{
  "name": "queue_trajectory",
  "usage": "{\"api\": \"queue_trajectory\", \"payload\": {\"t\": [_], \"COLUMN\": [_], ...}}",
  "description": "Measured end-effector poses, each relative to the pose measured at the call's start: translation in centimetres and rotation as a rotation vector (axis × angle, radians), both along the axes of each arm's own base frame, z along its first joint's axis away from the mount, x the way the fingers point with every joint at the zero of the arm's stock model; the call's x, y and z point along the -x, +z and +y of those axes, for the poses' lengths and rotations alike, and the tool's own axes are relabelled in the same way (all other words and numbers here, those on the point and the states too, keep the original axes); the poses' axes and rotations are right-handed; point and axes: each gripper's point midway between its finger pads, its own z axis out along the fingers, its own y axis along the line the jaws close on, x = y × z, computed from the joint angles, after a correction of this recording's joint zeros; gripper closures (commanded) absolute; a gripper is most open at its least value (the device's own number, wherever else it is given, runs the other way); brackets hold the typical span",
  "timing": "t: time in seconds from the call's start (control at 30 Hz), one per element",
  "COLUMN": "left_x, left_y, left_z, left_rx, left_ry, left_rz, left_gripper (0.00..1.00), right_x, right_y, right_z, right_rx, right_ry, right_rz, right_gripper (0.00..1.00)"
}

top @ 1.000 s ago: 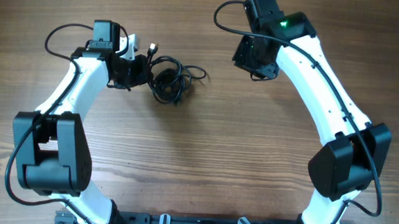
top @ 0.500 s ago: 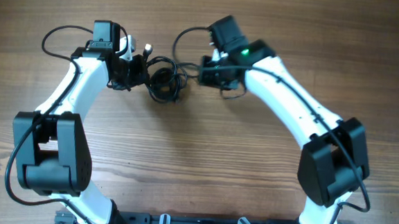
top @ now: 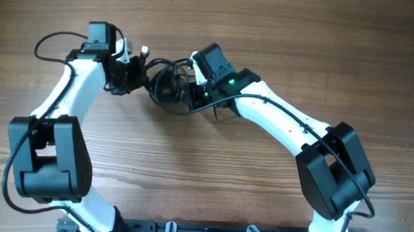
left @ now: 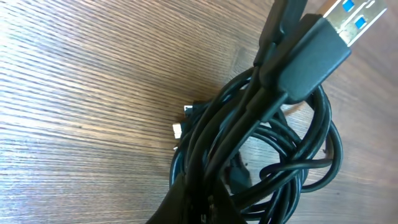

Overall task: Untangle cables
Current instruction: 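Lower the right gripper back onto the coil beside the left gripper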

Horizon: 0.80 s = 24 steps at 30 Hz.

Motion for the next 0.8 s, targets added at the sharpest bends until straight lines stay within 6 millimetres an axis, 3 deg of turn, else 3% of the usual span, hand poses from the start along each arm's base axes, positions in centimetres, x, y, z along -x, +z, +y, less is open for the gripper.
{"api": "queue_trajectory", "payload": {"t": [0.47,0.8], "left_x": [0.0,-0.3], "left_y": [0.7,0.8], "left_z": [-0.3,0.1], "left_rx": [0.100,0.105], "left_ry": [0.007,0.019], "left_rz": [-0.004,-0.016], "left_gripper": [0.96,0.96], "right_x": [-1.7,-1.6], "right_y": [1.4,-2.0], "right_z": [1.9,3.7], "right_rx": [-0.048,-0.037], "right_ry": [0.095,0.150], "right_rz": [-0.151,-0.159], "right_gripper": [0.44,0.45]}}
